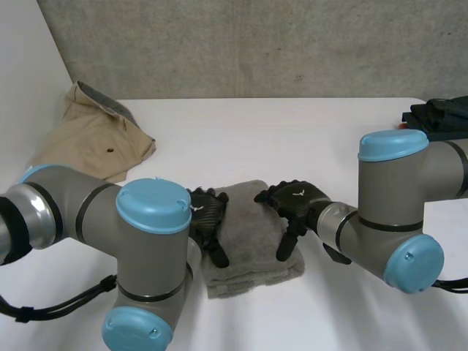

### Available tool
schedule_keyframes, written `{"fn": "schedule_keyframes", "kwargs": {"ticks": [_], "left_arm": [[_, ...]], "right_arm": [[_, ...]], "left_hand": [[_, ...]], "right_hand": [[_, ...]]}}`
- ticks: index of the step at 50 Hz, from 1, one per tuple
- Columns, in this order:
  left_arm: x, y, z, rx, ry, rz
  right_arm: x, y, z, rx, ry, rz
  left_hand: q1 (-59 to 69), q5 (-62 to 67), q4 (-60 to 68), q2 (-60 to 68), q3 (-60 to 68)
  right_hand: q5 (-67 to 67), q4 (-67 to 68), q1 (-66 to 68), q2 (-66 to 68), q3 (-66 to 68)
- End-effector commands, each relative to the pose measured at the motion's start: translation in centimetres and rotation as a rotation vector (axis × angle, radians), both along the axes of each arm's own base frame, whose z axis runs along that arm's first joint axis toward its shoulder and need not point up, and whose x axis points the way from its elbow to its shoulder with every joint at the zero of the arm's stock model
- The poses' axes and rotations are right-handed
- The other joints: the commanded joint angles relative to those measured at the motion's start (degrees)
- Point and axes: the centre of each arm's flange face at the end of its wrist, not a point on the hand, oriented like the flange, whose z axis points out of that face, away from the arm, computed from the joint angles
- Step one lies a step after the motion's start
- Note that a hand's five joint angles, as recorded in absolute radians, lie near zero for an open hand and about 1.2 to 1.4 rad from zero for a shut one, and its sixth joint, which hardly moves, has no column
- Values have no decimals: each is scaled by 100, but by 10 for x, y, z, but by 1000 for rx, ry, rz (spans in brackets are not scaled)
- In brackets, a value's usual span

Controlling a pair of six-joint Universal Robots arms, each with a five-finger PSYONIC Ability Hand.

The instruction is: Fold the laundry.

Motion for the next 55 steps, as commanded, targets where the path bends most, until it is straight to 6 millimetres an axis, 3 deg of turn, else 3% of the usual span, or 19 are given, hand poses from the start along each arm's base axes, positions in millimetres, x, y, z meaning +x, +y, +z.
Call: {"fn": "schedule_keyframes", "kwargs": {"ticks": [1,5,11,16,21,31,45,55], "left_arm": [[5,0,15,-69,-63,-33],[3,-4,46,-157,-22,-41],[-14,-9,97,-274,123,-176],[-15,-28,133,-336,220,-340],[-19,-26,155,-316,273,-561],[-21,-26,153,-287,263,-578],[-22,-27,140,-246,255,-570],[-22,-27,138,-242,255,-570]], "right_arm": [[-6,-3,12,-126,101,-13],[-4,7,26,-212,94,-4],[1,50,36,-369,45,84],[-2,78,17,-391,52,138],[1,99,-5,-401,37,178],[13,87,-35,-442,20,181],[25,71,-43,-510,-18,166],[30,64,-45,-527,-30,168]], "left_hand": [[410,218,333,299,290],[192,0,115,81,72],[107,-85,30,-4,-13],[191,-1,114,80,71],[191,-1,114,81,71],[174,-17,98,64,54],[174,-17,98,64,54],[157,-34,81,47,37]], "right_hand": [[-257,-209,-284,-234,-197],[-257,-209,-284,-234,-197],[-257,-209,-284,-234,-197],[-257,-209,-284,-234,-197],[-257,-209,-284,-234,-197],[-257,-209,-284,-234,-197],[3,52,-24,26,64],[2456,2505,2429,2480,2517]]}}
